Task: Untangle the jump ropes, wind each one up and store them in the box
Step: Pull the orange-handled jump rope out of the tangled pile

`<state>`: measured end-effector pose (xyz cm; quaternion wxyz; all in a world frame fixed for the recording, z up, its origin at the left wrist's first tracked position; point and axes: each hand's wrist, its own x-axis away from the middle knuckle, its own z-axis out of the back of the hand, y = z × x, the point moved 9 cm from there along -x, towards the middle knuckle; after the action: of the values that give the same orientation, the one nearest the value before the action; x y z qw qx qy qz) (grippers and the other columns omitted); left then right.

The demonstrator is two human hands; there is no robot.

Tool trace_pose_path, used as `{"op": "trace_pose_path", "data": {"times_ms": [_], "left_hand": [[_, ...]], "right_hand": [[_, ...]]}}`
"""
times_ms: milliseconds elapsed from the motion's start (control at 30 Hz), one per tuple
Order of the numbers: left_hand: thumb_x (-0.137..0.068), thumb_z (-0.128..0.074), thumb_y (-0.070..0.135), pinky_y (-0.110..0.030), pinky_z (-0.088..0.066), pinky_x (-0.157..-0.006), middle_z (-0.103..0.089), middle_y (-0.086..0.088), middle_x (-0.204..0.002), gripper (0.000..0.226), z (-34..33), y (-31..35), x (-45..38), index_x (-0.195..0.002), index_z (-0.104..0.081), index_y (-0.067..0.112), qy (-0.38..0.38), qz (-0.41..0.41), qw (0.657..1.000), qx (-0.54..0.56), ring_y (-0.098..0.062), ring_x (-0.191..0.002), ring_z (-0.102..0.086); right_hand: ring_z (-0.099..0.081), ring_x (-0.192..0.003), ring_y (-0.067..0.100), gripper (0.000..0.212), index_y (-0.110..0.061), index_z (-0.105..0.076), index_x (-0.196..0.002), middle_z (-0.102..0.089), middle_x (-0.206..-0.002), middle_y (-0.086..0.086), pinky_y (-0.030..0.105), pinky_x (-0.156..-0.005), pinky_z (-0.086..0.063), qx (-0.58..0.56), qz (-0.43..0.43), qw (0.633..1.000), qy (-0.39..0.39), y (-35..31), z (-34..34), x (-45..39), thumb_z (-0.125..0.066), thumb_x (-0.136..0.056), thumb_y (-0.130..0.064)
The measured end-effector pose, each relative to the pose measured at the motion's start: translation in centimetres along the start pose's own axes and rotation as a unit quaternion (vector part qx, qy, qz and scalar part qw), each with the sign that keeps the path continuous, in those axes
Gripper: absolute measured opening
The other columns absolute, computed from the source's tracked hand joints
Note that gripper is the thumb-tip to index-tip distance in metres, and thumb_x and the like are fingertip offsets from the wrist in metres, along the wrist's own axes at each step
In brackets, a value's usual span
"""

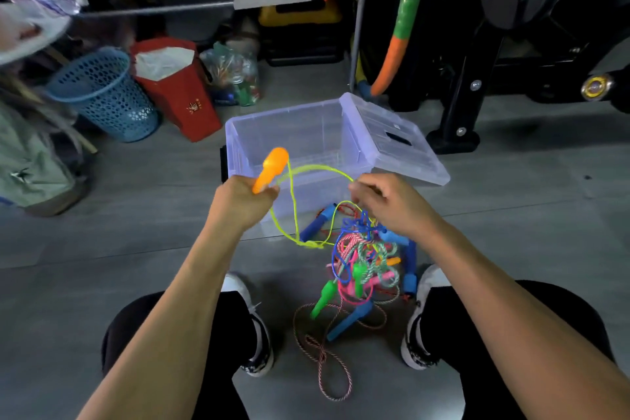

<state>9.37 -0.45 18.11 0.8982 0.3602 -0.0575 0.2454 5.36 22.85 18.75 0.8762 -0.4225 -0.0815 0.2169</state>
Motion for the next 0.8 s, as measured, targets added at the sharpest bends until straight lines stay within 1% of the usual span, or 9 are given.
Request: {"op": "trace_pose_path", "data": {"times_ms": [67, 133, 233, 333, 433, 500, 667, 733, 800], "left_hand": [[-0.090, -0.062, 0.034, -0.027, -0.038, -0.061, -0.053, 0.001, -0.068, 0.028, -0.3, 1.4, 0.3, -0.071, -0.060, 0.012, -0.008, -0.069, 0.997, 0.042, -0.018, -0.066, -0.048], [-0.093, -0.061, 0.032, -0.022, -0.040, -0.069, -0.058, 0.005, -0.085, 0.012, -1.2, 4.0, 1.5, -0.090, -0.067, 0.022, -0.063, -0.136, 0.974, 0.172, -0.009, -0.076, -0.050], [-0.096, -0.059, 0.029, -0.021, -0.041, -0.068, -0.057, 0.001, -0.079, 0.025, -4.1, 6.2, 3.2, -0.092, -0.068, 0.006, -0.135, -0.195, 0.962, 0.133, -0.009, -0.070, -0.047], [-0.093, -0.062, 0.032, -0.025, -0.046, -0.064, -0.059, -0.004, -0.067, 0.031, -5.2, 6.1, 2.7, -0.080, -0.065, 0.004, -0.139, -0.156, 0.966, 0.153, -0.016, -0.061, -0.053], [-0.084, -0.068, 0.033, -0.026, -0.037, -0.052, -0.043, 0.003, -0.056, 0.026, -4.2, 6.4, 2.5, -0.066, -0.058, 0.018, -0.119, -0.129, 0.940, 0.293, -0.012, -0.048, -0.038], [-0.078, -0.067, 0.031, -0.023, -0.028, -0.046, -0.038, 0.007, -0.051, 0.025, -3.8, 6.9, 2.9, -0.056, -0.056, 0.024, -0.124, -0.132, 0.918, 0.352, -0.010, -0.044, -0.030], [-0.088, -0.058, 0.009, -0.021, -0.017, -0.041, -0.029, 0.006, -0.044, 0.039, -0.8, 6.7, 2.9, -0.052, -0.054, 0.023, -0.121, -0.108, 0.814, 0.558, -0.007, -0.039, -0.022], [-0.092, -0.053, 0.007, -0.023, -0.014, -0.042, -0.028, 0.005, -0.044, 0.042, -0.3, 6.2, 2.7, -0.054, -0.053, 0.022, -0.121, -0.103, 0.805, 0.572, -0.008, -0.039, -0.022], [-0.093, -0.053, 0.006, -0.024, -0.015, -0.043, -0.028, 0.004, -0.045, 0.034, -1.0, 5.8, 2.7, -0.061, -0.049, 0.017, -0.124, -0.084, 0.820, 0.553, -0.010, -0.040, -0.022]], "right_hand": [[-0.049, -0.051, -0.001, 0.029, -0.016, -0.062, -0.074, -0.054, -0.053, -0.021, 0.013, -0.053, -0.033, -0.011, 0.019, 1.000, 0.010, -2.0, 0.7, 0.1, -0.052, -0.100, -0.025], [-0.051, -0.053, -0.002, 0.027, -0.015, -0.066, -0.077, -0.056, -0.054, -0.017, 0.012, -0.053, -0.034, -0.007, 0.019, 1.000, -0.007, -2.6, 0.3, 0.0, -0.054, -0.099, -0.024], [-0.045, -0.049, 0.004, 0.027, -0.010, -0.069, -0.079, -0.051, -0.053, -0.007, 0.016, -0.050, -0.029, -0.020, 0.012, 1.000, -0.006, -2.6, -0.1, -0.2, -0.055, -0.098, -0.023], [-0.042, -0.049, 0.005, 0.027, -0.011, -0.067, -0.077, -0.049, -0.053, -0.005, 0.021, -0.050, -0.029, -0.026, 0.009, 1.000, -0.006, -2.4, -0.3, -0.3, -0.055, -0.098, -0.023], [-0.043, -0.054, 0.007, 0.025, -0.017, -0.059, -0.070, -0.052, -0.057, 0.002, 0.032, -0.055, -0.037, -0.039, -0.004, 0.999, -0.037, -0.3, -0.9, -0.3, -0.060, -0.094, -0.024], [-0.047, -0.057, 0.013, 0.027, -0.016, -0.055, -0.066, -0.054, -0.062, 0.008, 0.035, -0.059, -0.040, 0.034, -0.010, 0.998, -0.056, 1.8, -1.8, -0.1, -0.062, -0.091, -0.024], [-0.055, -0.089, 0.022, 0.023, -0.008, -0.059, -0.073, -0.051, -0.081, -0.001, 0.034, -0.080, -0.040, 0.219, -0.031, 0.967, -0.124, 5.7, -4.9, 1.0, -0.061, -0.089, -0.025], [-0.057, -0.094, 0.022, 0.012, -0.019, -0.056, -0.078, -0.046, -0.088, -0.005, 0.032, -0.077, -0.041, 0.244, -0.050, 0.962, -0.112, 6.3, -4.8, 1.2, -0.059, -0.088, -0.025], [-0.058, -0.098, 0.022, 0.007, -0.029, -0.053, -0.086, -0.047, -0.093, -0.006, 0.032, -0.080, -0.043, 0.272, -0.082, 0.951, -0.124, 7.0, -5.0, 1.5, -0.059, -0.087, -0.025]]}}
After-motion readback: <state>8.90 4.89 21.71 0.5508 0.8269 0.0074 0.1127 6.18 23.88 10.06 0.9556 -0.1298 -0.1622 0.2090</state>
